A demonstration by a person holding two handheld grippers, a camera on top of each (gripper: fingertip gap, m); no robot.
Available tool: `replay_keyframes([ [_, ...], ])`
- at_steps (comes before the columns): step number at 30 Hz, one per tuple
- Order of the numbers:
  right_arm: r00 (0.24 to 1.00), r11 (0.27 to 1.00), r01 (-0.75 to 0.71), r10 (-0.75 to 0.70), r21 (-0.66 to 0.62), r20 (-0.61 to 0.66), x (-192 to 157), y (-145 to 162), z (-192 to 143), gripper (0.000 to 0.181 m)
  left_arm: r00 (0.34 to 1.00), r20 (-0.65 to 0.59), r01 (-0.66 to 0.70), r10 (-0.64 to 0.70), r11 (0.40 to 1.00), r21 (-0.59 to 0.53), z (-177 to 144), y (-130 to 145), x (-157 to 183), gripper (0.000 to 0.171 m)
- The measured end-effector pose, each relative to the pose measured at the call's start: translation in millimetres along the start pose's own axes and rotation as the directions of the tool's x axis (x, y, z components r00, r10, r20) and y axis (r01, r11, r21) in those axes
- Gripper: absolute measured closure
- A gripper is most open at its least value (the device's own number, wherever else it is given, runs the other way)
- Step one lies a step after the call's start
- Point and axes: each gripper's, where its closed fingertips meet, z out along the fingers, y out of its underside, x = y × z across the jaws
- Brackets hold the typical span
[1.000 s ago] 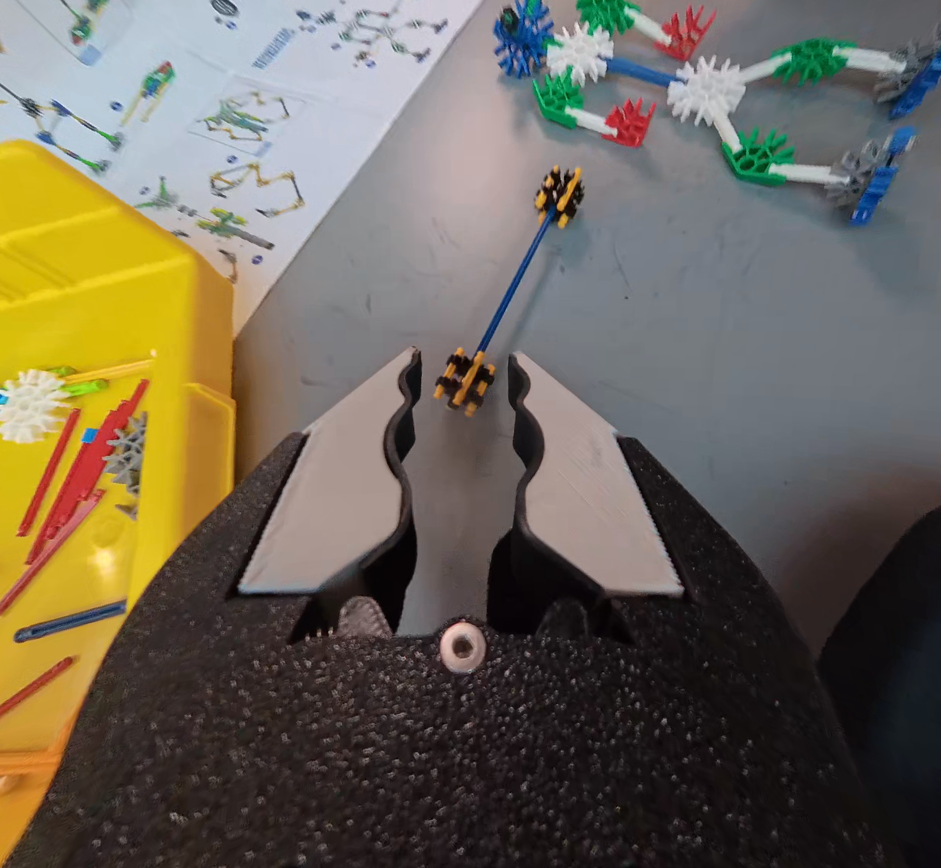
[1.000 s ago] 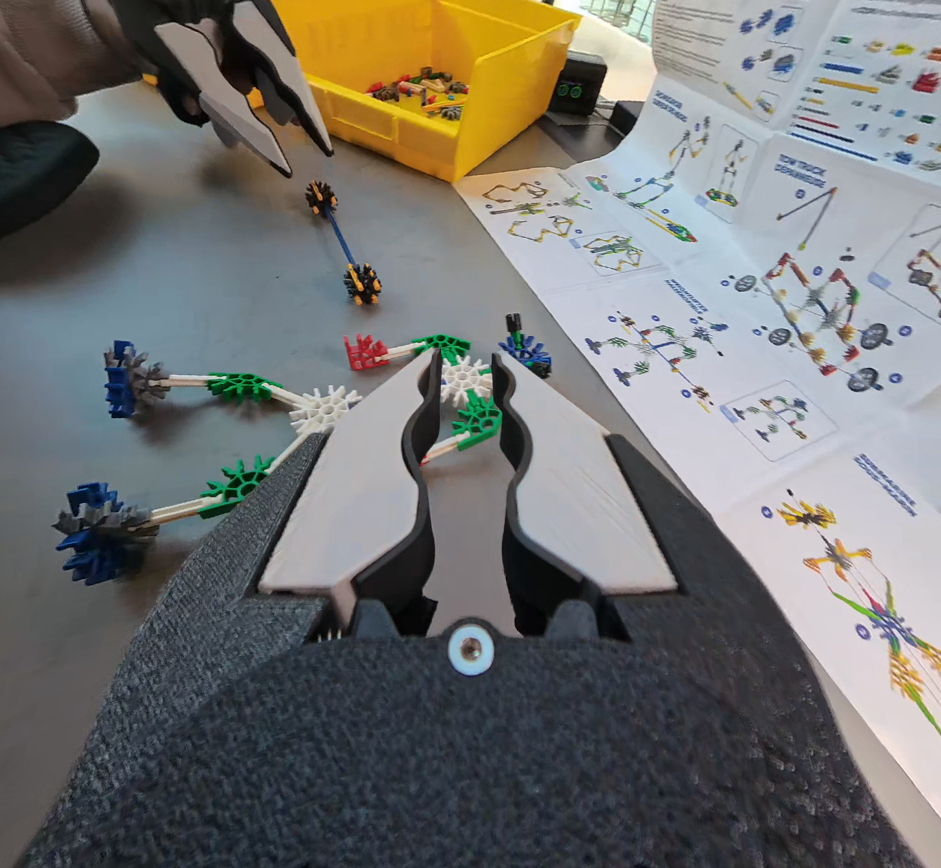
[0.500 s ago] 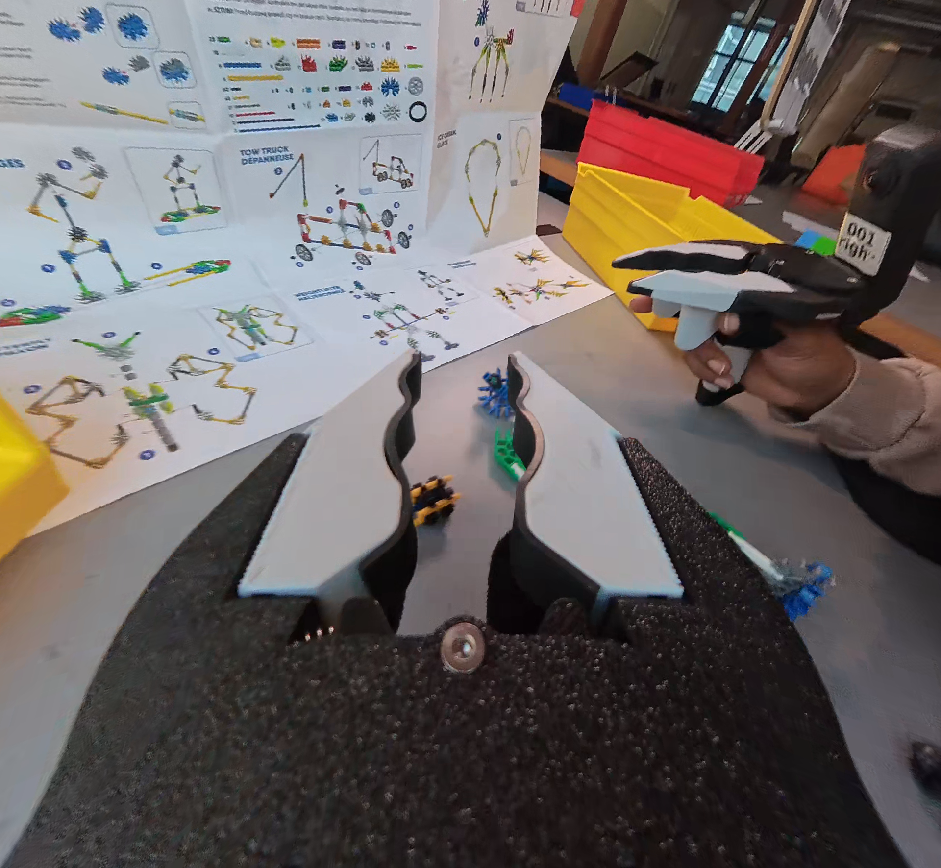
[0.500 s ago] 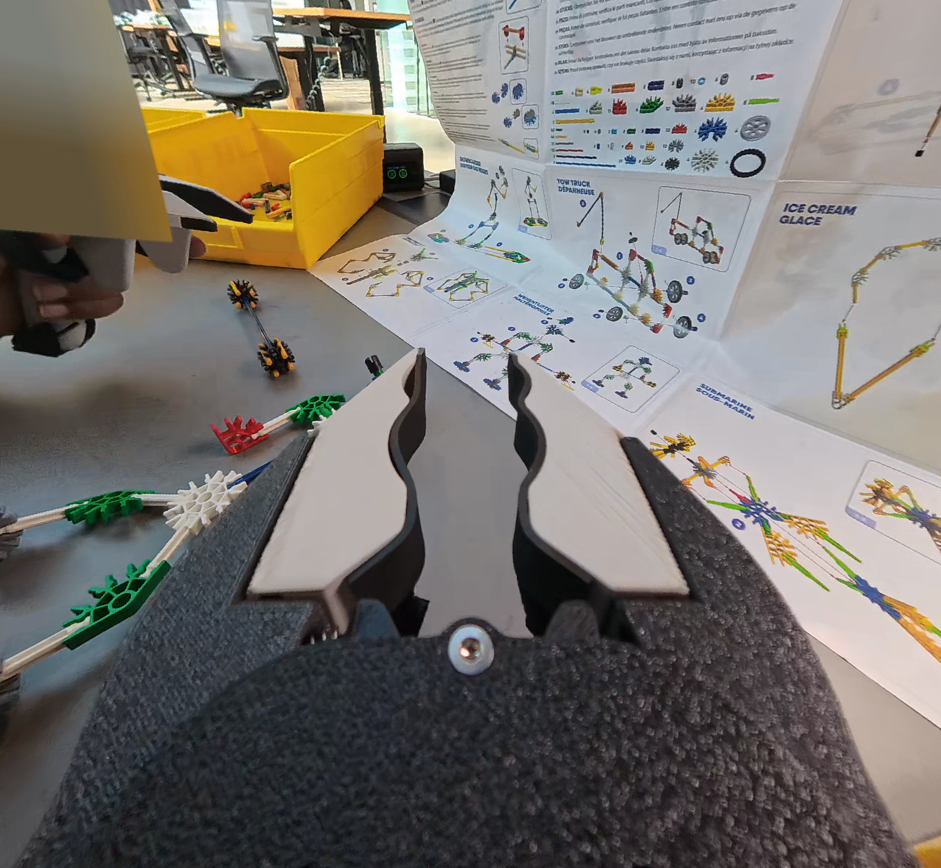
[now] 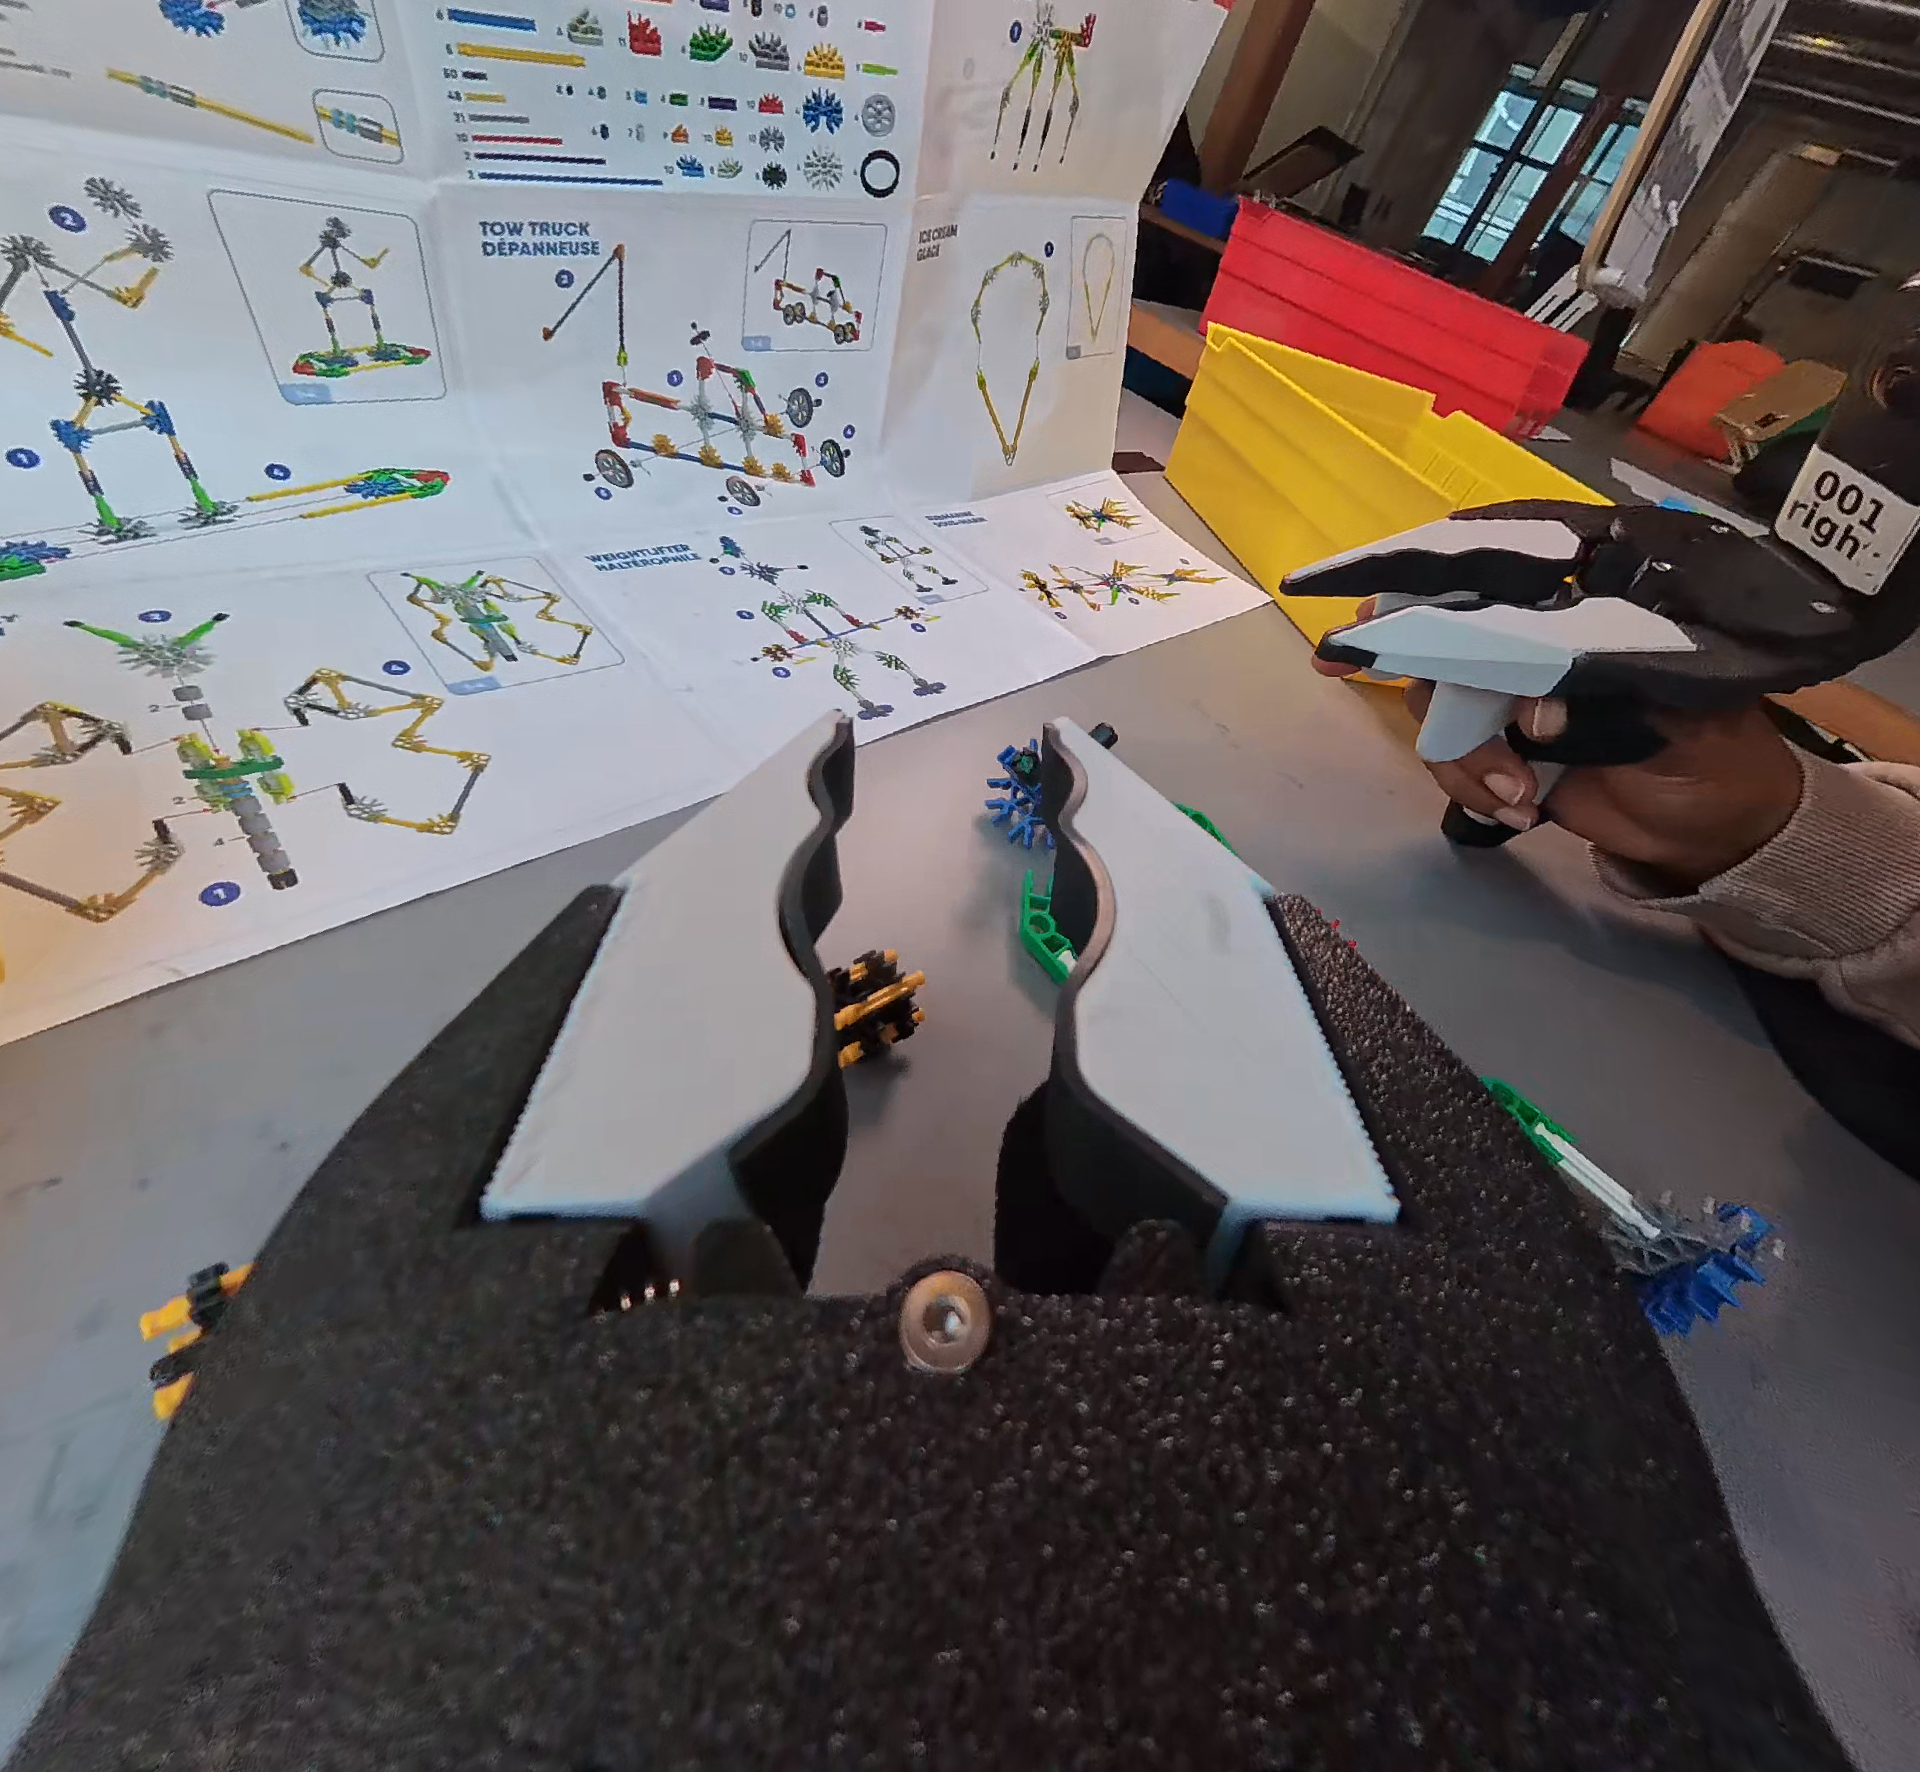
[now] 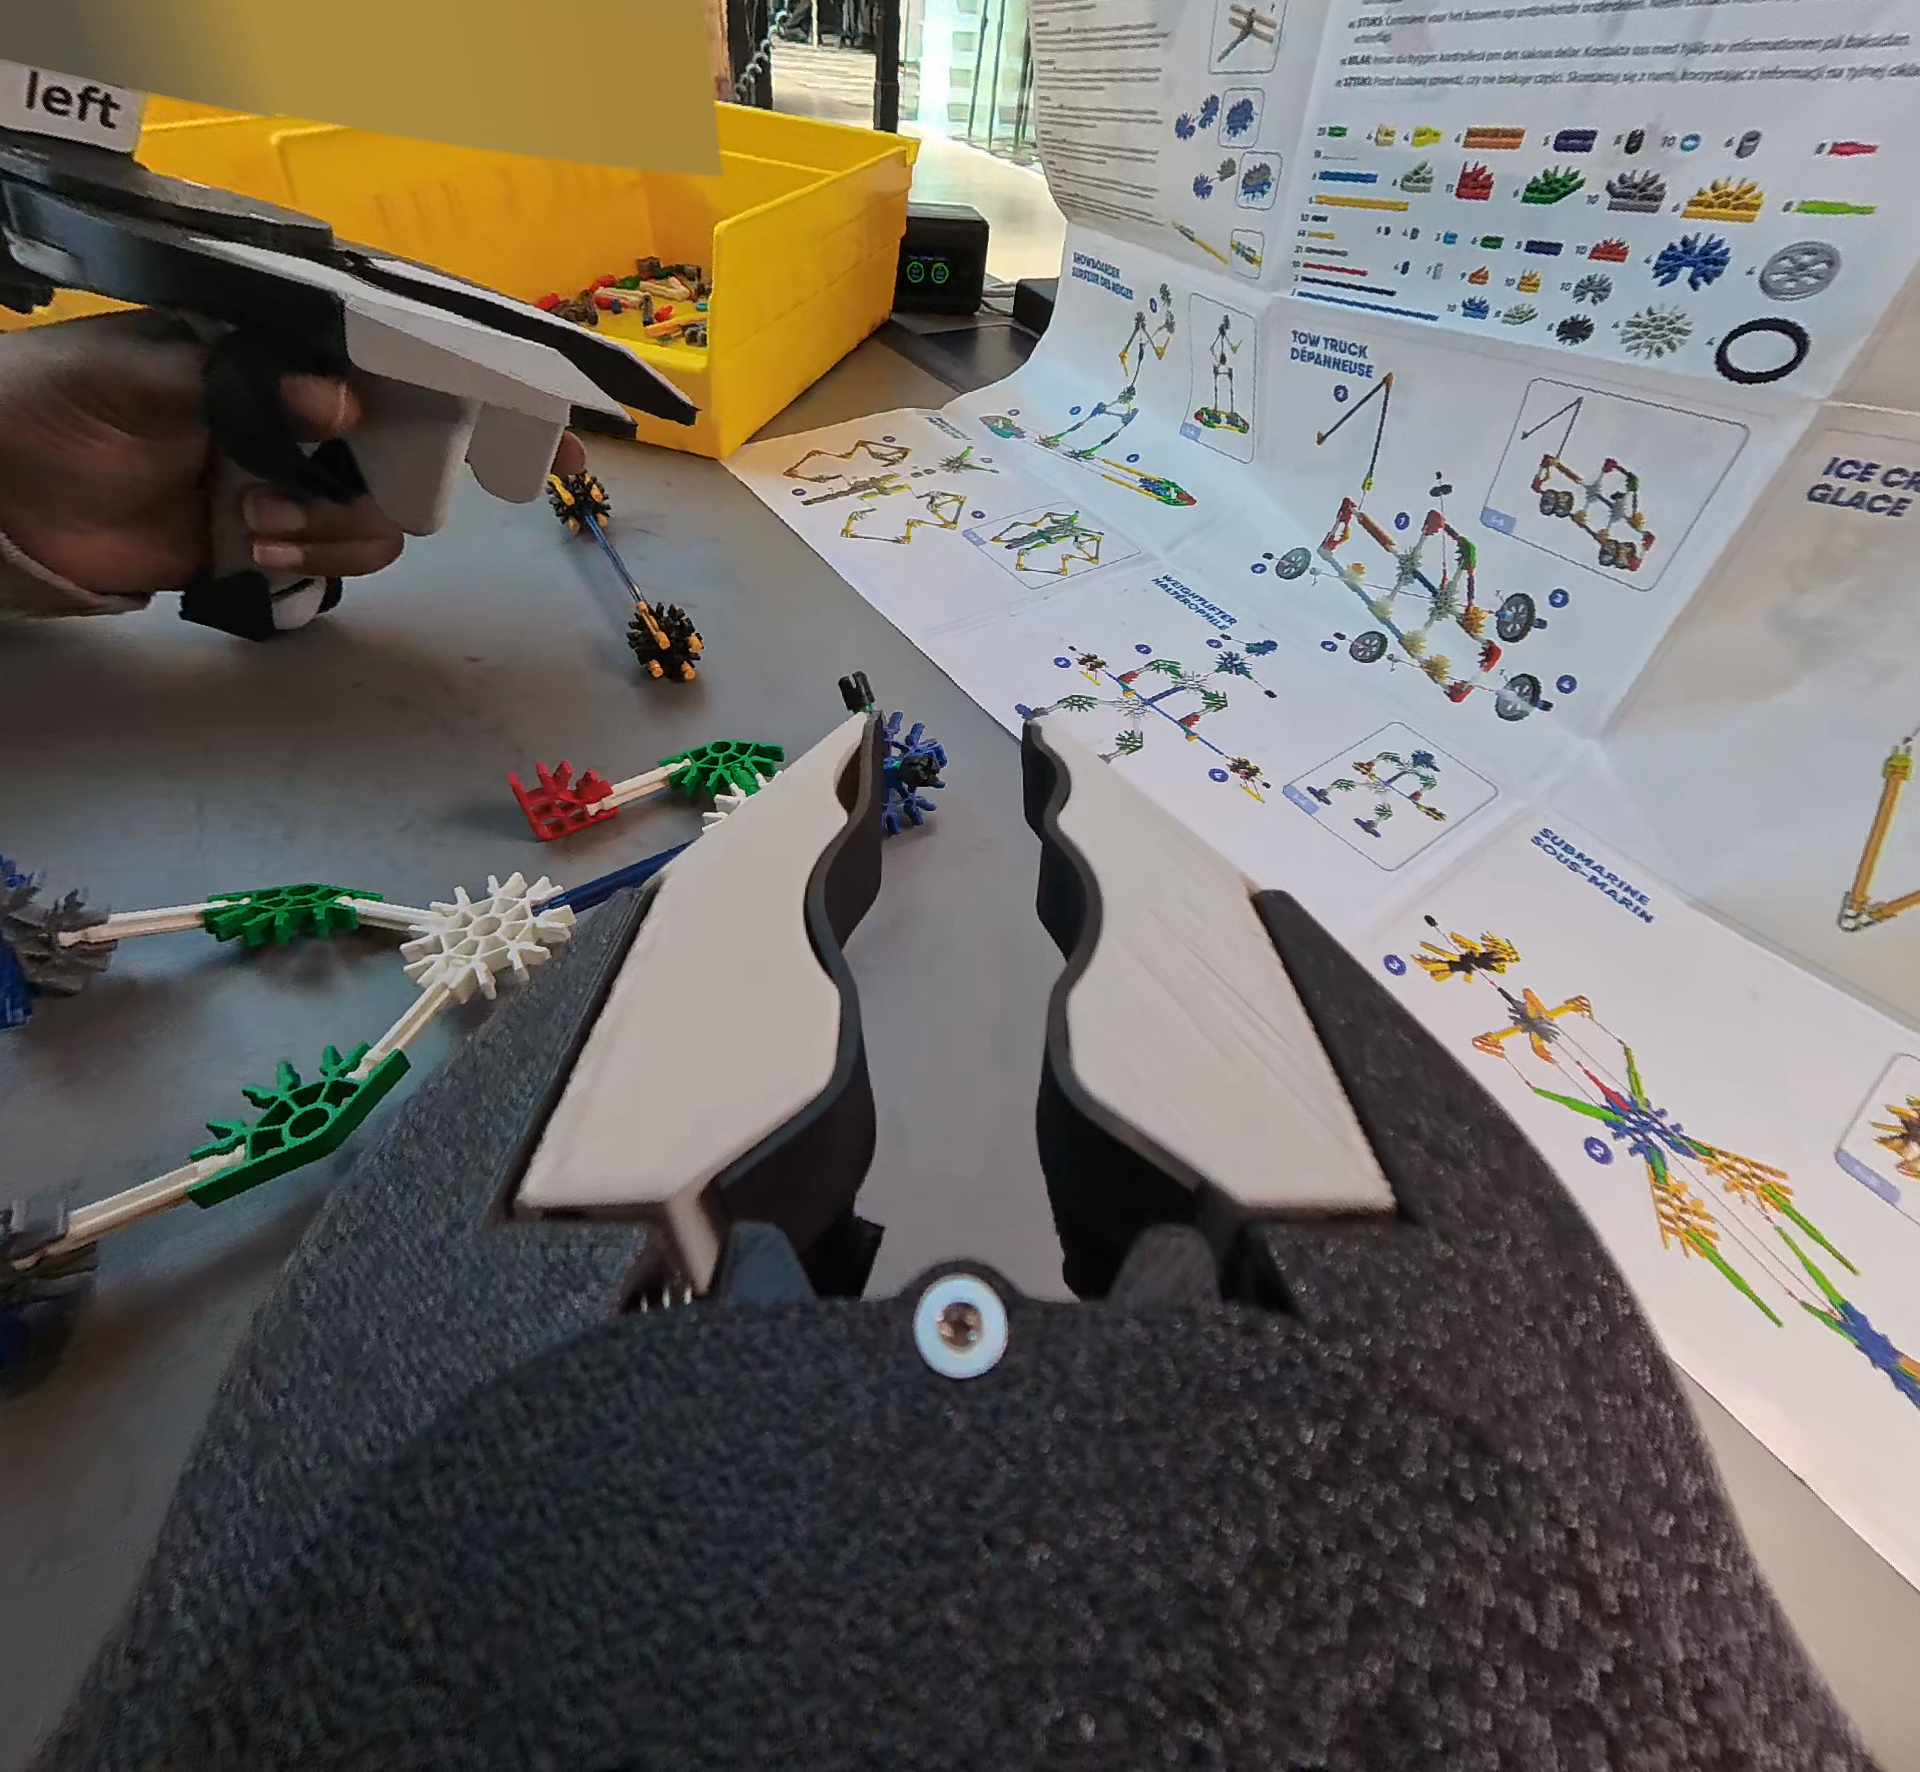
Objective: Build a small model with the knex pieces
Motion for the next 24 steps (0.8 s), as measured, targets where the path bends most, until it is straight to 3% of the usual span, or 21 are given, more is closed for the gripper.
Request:
replay_keyframes([
  [12, 0.999, 1.000, -0.030, 0.029, 0.001, 0.033, -1, 0, 0, 0.158, 0.986, -0.032, -0.167, 0.165, 0.984, -0.059, 4, 12, 21, 0.118],
  [24, 0.999, 0.998, 0.041, -0.040, -0.055, 0.027, -9, 8, 8, 0.158, 0.982, 0.062, -0.174, 0.176, 0.984, -0.038, -6, 2, 0, 0.129],
])
